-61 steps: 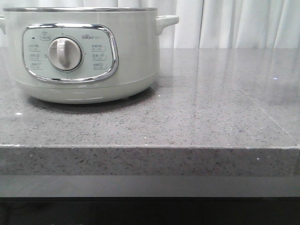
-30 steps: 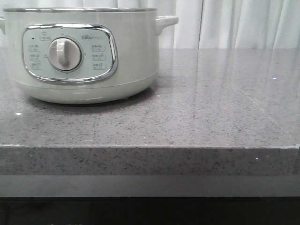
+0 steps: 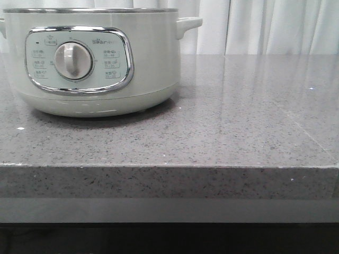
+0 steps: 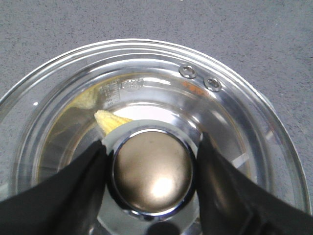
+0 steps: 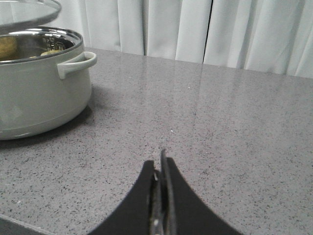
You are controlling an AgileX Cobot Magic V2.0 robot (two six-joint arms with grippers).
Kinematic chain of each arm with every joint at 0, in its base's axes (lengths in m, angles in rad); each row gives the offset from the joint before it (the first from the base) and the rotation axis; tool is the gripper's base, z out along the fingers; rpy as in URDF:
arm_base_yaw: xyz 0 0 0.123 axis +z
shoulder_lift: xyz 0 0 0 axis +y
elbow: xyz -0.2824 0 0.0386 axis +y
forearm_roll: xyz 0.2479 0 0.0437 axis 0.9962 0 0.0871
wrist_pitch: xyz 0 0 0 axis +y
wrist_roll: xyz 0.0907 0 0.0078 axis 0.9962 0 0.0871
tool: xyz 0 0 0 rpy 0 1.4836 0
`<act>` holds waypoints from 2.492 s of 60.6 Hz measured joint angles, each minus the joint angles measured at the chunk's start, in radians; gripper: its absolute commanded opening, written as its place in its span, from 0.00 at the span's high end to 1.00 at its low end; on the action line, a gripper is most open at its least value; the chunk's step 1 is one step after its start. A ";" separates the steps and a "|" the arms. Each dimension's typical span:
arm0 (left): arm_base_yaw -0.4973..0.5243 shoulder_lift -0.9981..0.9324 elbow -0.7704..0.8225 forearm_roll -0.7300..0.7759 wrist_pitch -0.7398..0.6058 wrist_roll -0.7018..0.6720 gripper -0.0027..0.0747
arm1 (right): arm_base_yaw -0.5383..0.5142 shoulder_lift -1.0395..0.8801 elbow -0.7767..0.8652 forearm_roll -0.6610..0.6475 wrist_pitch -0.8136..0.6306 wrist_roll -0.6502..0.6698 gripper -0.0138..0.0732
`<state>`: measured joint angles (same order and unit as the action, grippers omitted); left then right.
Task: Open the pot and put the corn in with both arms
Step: 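Lower the glass lid back onto the pot with the left gripper, then release the lid knob and withdraw the left gripper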
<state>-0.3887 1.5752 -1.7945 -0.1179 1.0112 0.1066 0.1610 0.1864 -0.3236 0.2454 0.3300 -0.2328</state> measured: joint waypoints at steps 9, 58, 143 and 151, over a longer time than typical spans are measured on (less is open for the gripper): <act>0.000 0.061 -0.022 0.002 -0.002 0.000 0.64 | 0.000 0.000 0.000 0.000 0.000 -0.002 0.92; -0.001 0.105 -0.027 -0.025 -0.019 0.000 0.44 | 0.000 0.000 0.000 0.000 0.000 -0.002 0.92; -0.001 -0.858 0.820 0.002 -0.401 0.000 0.99 | 0.000 0.000 0.000 0.000 -0.033 -0.002 0.92; -0.001 -1.051 0.990 0.002 -0.459 0.000 0.99 | 0.000 0.000 0.000 0.000 -0.033 -0.002 0.92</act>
<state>-0.3894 0.5239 -0.8049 -0.1163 0.5521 0.1066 0.1610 0.1864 -0.3237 0.2454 0.2972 -0.2348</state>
